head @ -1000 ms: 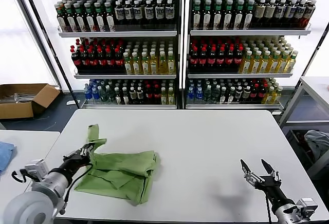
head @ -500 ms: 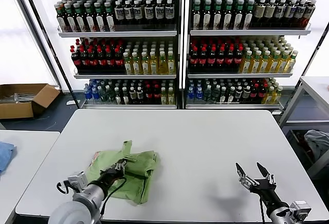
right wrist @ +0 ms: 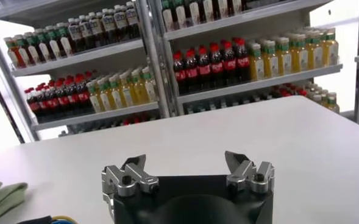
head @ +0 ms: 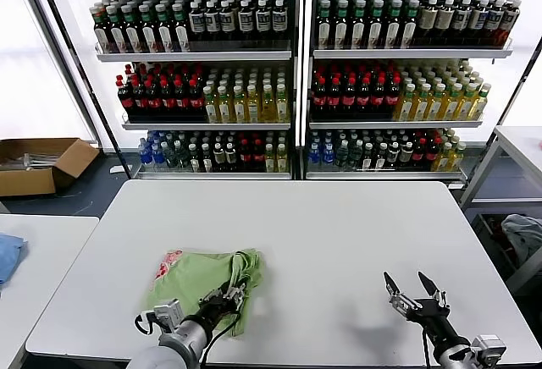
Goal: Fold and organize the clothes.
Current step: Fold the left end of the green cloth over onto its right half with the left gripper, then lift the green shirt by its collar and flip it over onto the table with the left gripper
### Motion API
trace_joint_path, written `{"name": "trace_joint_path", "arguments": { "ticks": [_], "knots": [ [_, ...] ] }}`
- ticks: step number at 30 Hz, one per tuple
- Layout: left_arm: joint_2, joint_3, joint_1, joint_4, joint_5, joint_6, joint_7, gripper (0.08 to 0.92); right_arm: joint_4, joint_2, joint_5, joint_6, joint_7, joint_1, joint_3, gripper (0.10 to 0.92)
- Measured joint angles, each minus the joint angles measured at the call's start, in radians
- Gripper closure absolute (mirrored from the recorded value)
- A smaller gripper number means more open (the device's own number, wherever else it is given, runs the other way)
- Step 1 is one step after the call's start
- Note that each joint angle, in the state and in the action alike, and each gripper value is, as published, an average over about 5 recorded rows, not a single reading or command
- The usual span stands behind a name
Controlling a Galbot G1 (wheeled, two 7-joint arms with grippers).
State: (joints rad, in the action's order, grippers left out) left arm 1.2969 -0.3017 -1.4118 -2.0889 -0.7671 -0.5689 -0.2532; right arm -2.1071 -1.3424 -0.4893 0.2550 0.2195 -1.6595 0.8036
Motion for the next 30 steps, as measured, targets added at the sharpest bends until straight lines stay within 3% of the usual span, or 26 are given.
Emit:
{"name": "trace_joint_path", "arguments": {
  "ticks": [11, 14, 22, 30],
  "knots": [
    [0.03, 0.026, -0.017, -0.022, 0.025, 0.01, -0.005, 0.234, -0.008, 0.001, -0.002, -0.003, 0.001, 0.001, 0.002, 0.203],
    [0.025, 0.004, -0.028, -0.051, 0.018, 0.009, -0.013, 0.188, -0.009, 0.002, -0.006, -0.004, 0.001, 0.0, 0.006, 0.203],
    [-0.036, -0.163, -0.041, -0.146, -0.054, 0.009, -0.036, 0.177, -0.004, 0.001, -0.009, -0.012, 0.003, -0.003, 0.006, 0.203],
    [-0.111, -0.339, -0.054, -0.101, -0.024, 0.004, 0.011, 0.177, -0.005, -0.001, -0.007, -0.014, 0.003, -0.003, -0.003, 0.203]
  ]
}}
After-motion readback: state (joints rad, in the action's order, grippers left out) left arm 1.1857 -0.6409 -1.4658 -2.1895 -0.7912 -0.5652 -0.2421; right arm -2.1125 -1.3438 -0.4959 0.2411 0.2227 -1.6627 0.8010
